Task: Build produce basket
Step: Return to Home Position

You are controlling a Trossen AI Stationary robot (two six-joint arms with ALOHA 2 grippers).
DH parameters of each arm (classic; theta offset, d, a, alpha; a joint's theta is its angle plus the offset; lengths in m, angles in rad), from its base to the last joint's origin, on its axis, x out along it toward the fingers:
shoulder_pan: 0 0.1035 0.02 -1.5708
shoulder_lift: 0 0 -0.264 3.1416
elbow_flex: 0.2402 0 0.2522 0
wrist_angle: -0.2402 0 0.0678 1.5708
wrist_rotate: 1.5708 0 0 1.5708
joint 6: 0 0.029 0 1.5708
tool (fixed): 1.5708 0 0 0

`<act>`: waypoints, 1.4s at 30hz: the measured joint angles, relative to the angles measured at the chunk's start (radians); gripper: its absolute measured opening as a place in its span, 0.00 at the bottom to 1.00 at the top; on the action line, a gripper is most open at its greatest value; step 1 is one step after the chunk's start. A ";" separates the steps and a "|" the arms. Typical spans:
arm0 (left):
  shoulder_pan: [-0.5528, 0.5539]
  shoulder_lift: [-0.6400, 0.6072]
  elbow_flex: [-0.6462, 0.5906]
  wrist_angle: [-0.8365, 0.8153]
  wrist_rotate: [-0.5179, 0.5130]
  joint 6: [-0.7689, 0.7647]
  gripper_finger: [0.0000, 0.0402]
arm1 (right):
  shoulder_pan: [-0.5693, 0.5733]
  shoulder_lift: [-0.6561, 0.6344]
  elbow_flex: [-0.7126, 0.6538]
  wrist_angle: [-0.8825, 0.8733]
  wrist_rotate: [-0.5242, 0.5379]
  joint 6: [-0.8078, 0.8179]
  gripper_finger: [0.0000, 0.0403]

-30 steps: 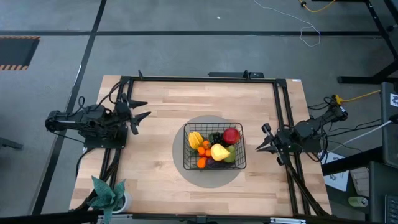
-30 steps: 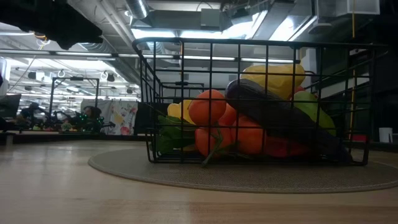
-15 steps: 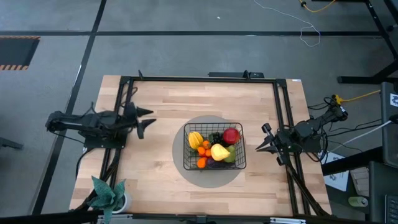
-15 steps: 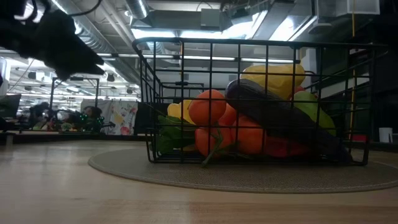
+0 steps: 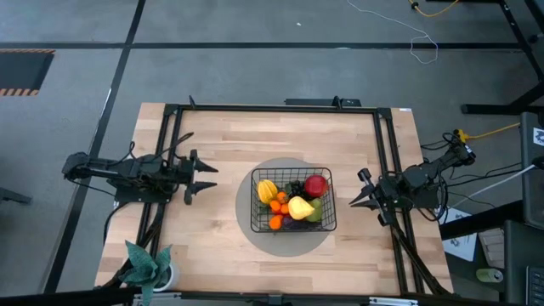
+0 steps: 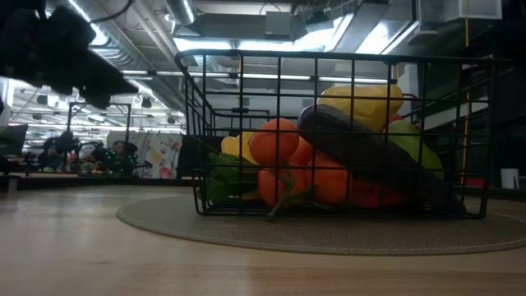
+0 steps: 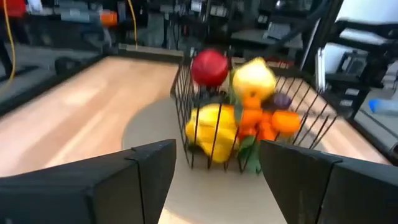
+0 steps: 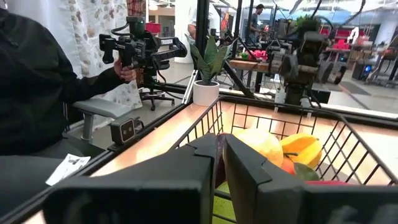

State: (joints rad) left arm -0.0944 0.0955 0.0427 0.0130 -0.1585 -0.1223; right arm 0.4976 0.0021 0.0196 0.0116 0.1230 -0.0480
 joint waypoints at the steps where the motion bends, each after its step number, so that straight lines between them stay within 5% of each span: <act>1: 0.000 0.000 -0.013 0.000 -0.001 -0.006 0.54 | 0.000 0.000 0.000 0.000 0.000 -0.011 0.08; 31: 0.000 0.002 -0.035 0.033 -0.059 -0.080 0.54 | 0.000 0.000 0.000 0.004 0.015 -0.105 0.08; 42: 0.000 0.002 -0.035 0.033 -0.060 -0.078 0.54 | 0.000 0.000 0.001 0.003 0.015 0.123 0.08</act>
State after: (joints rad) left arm -0.0940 0.0978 0.0082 0.0460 -0.2184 -0.2005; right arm 0.4980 0.0025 0.0208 0.0151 0.1383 0.0750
